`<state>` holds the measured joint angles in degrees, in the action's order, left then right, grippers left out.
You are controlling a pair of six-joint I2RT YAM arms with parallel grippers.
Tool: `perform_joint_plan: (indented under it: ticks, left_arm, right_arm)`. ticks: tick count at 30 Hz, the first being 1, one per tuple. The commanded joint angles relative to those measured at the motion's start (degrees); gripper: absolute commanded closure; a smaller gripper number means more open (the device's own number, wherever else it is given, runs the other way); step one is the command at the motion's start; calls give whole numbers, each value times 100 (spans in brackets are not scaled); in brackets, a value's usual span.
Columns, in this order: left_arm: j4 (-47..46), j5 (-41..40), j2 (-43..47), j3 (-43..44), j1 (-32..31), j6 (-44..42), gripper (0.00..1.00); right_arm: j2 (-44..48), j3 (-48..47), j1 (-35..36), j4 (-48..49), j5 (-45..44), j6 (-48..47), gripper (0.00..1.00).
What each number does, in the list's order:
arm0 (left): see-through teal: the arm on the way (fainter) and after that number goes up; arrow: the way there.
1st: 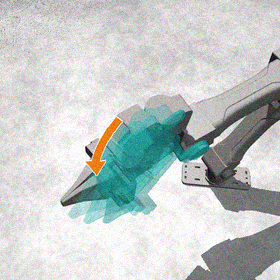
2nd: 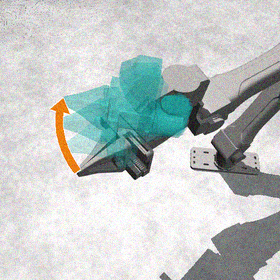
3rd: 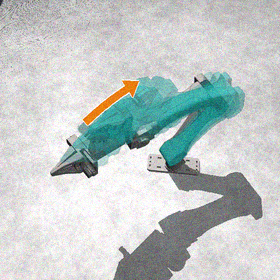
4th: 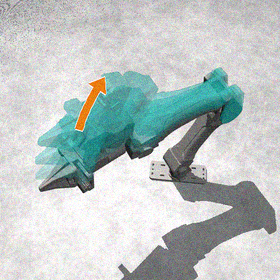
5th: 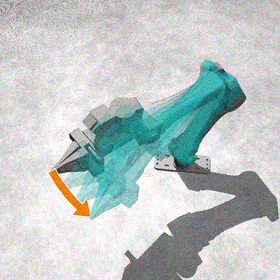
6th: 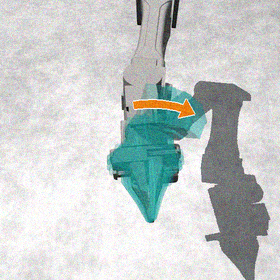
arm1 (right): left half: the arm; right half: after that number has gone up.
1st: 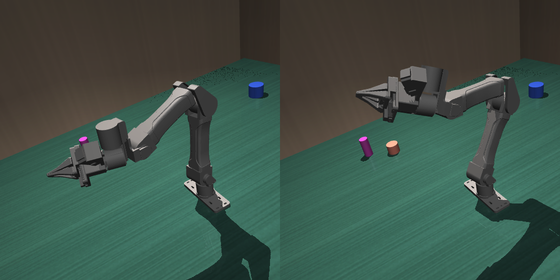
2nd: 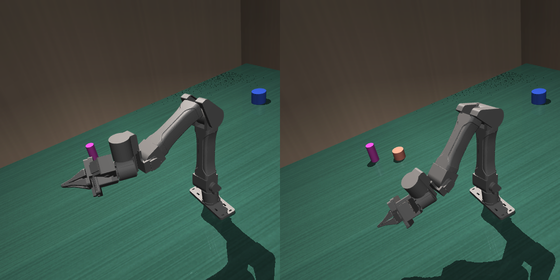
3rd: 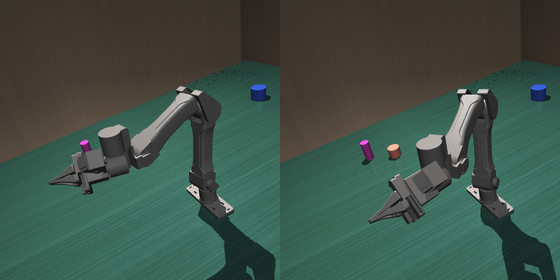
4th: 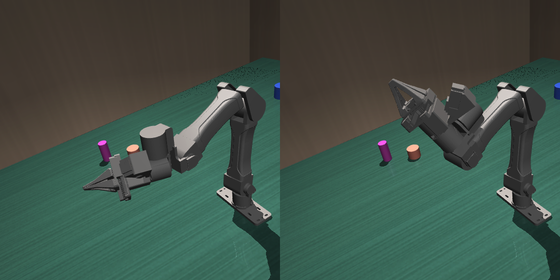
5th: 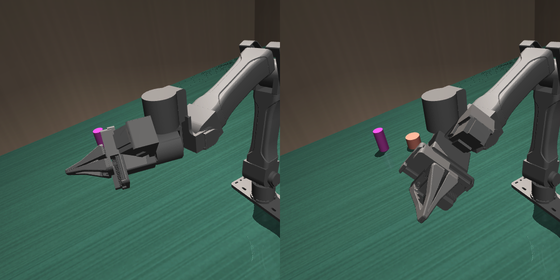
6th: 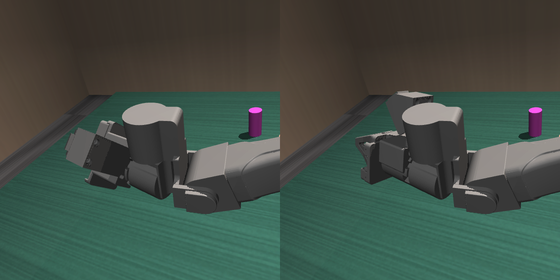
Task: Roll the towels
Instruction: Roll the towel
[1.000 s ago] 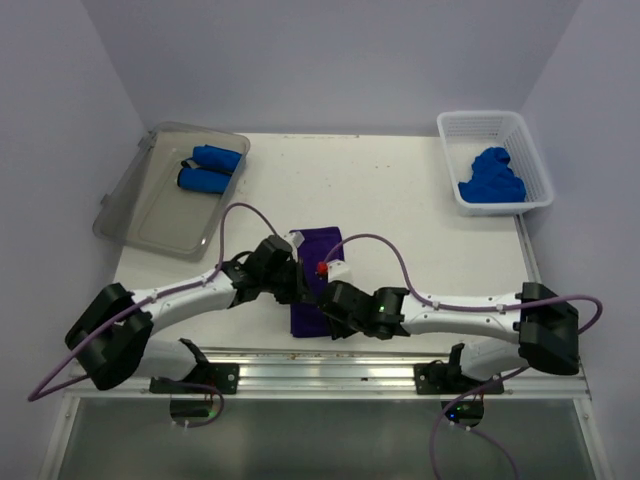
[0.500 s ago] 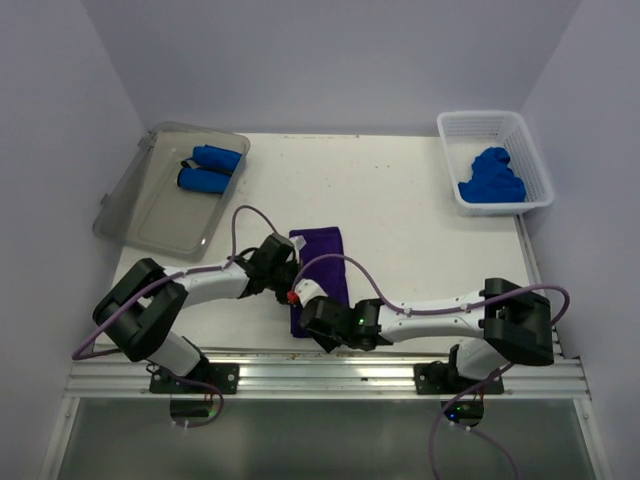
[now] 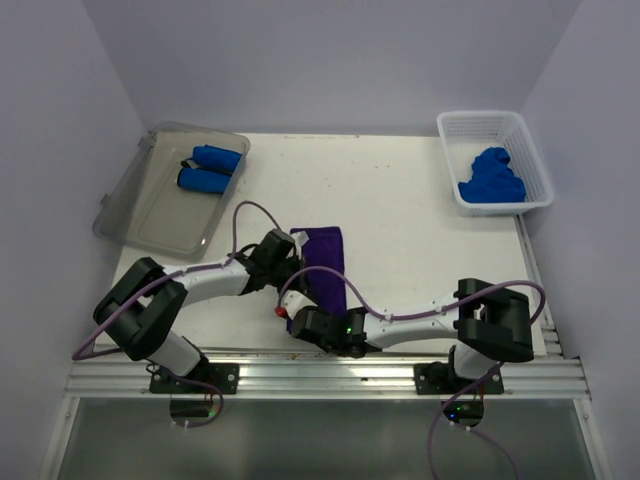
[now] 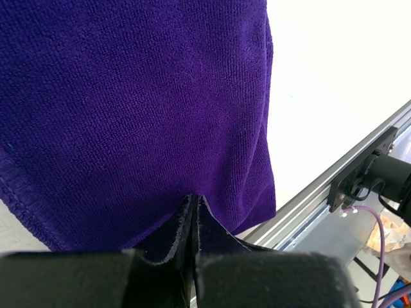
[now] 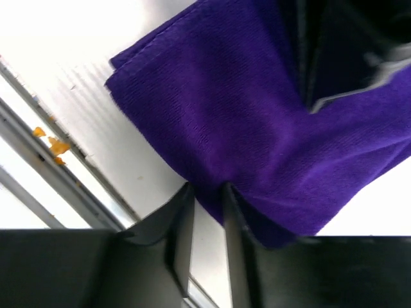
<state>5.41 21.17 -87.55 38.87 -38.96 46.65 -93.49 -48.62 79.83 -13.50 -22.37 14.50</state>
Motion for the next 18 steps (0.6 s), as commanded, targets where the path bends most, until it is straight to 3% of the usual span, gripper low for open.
perform_joint_plan:
  ticks: [1, 5, 7, 18]
  left_arm:
    - [-180, 177, -87, 112, 55, -200, 98]
    - [-286, 317, -201, 59, 64, -218, 98]
    - [-347, 361, -289, 42, 64, -236, 98]
    - [-444, 572, -570, -90, 64, -394, 98]
  right_arm:
    - [-3, 45, 6, 242, -364, -27, 76]
    - [112, 37, 6, 225, -435, -35, 96]
    - [182, 19, 15, 181, -444, -35, 100]
    - [560, -139, -134, 137, -514, -132, 100]
